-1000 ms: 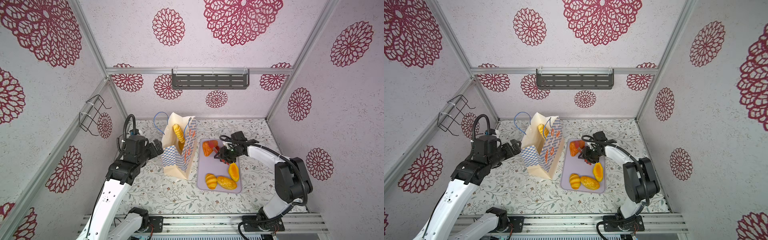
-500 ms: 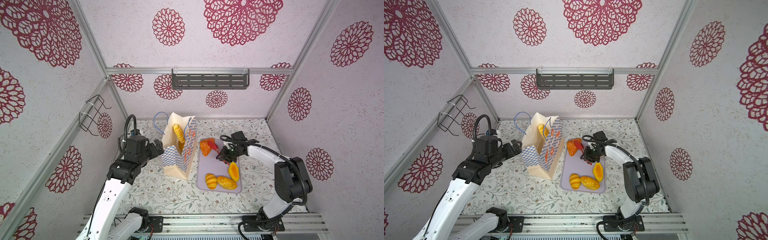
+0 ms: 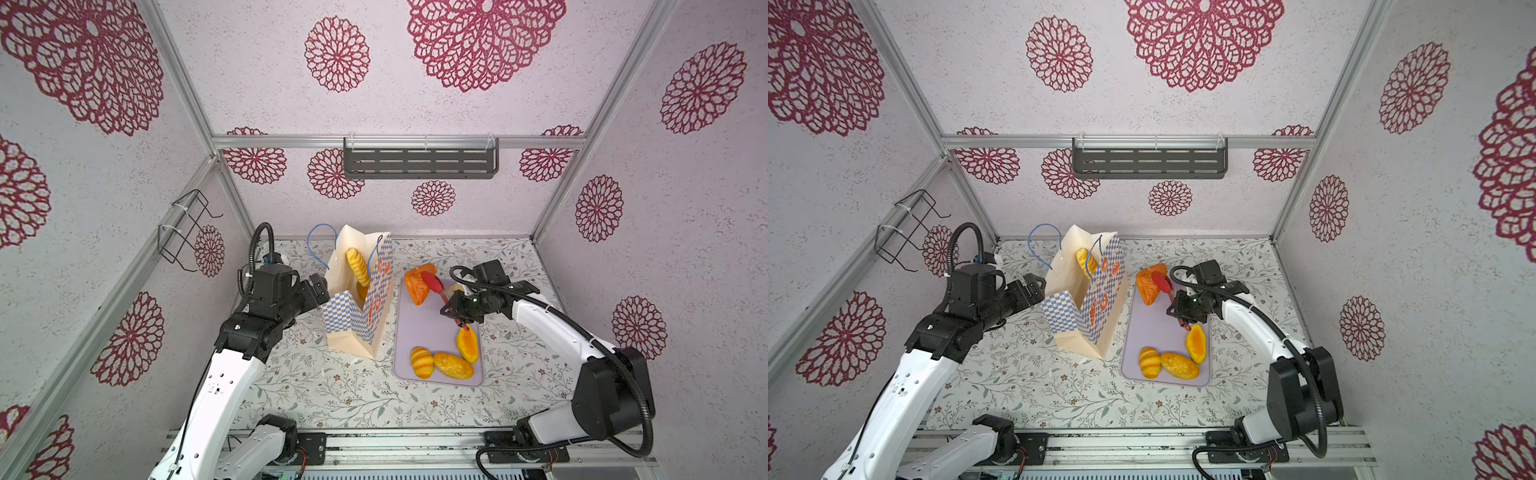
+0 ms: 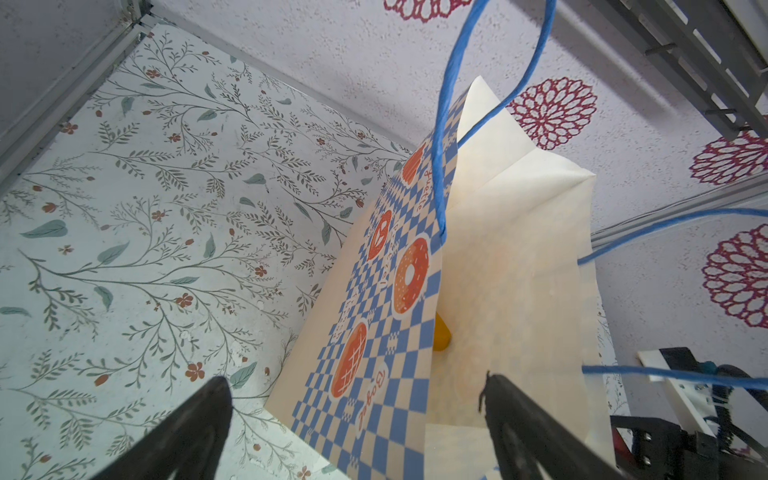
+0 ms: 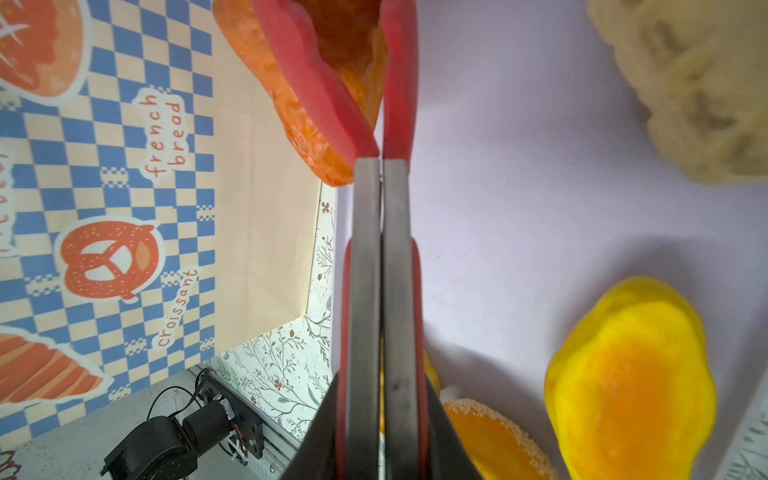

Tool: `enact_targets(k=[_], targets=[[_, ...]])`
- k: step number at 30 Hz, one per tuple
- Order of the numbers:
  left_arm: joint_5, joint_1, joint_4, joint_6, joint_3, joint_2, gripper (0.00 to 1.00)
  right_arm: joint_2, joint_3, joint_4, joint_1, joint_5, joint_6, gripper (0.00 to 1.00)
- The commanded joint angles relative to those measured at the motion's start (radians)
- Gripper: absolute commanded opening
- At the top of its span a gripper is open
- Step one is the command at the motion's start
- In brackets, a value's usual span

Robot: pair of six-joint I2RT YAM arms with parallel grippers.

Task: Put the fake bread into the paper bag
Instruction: 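Lift the orange croissant with the tongs and carry it over the bag, then lower the croissant into the bag opening and open the tongs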

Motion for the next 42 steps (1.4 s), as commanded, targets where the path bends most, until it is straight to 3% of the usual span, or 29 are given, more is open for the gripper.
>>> enact_targets(k=[1, 12, 19, 30, 42], targets=[[0.014, 0.008, 0.021, -0.010, 0.031, 0.012, 0.96, -0.087, 0.053, -0.024, 0.002, 0.039, -0.045, 0.25], [0.048, 0.001, 0.044, -0.010, 0.052, 0.081, 0.86, -0.109, 0.350, -0.059, 0.005, 0.060, -0.065, 0.25], [0.036, -0.005, 0.058, -0.004, 0.056, 0.100, 0.75, 0.036, 0.600, 0.018, 0.038, -0.003, -0.030, 0.25], [0.036, -0.011, 0.077, -0.002, 0.056, 0.126, 0.63, 0.305, 0.940, -0.018, 0.216, -0.059, -0.038, 0.25], [0.036, -0.012, 0.096, 0.004, 0.044, 0.146, 0.38, 0.280, 0.899, -0.175, 0.237, -0.083, -0.179, 0.25]])
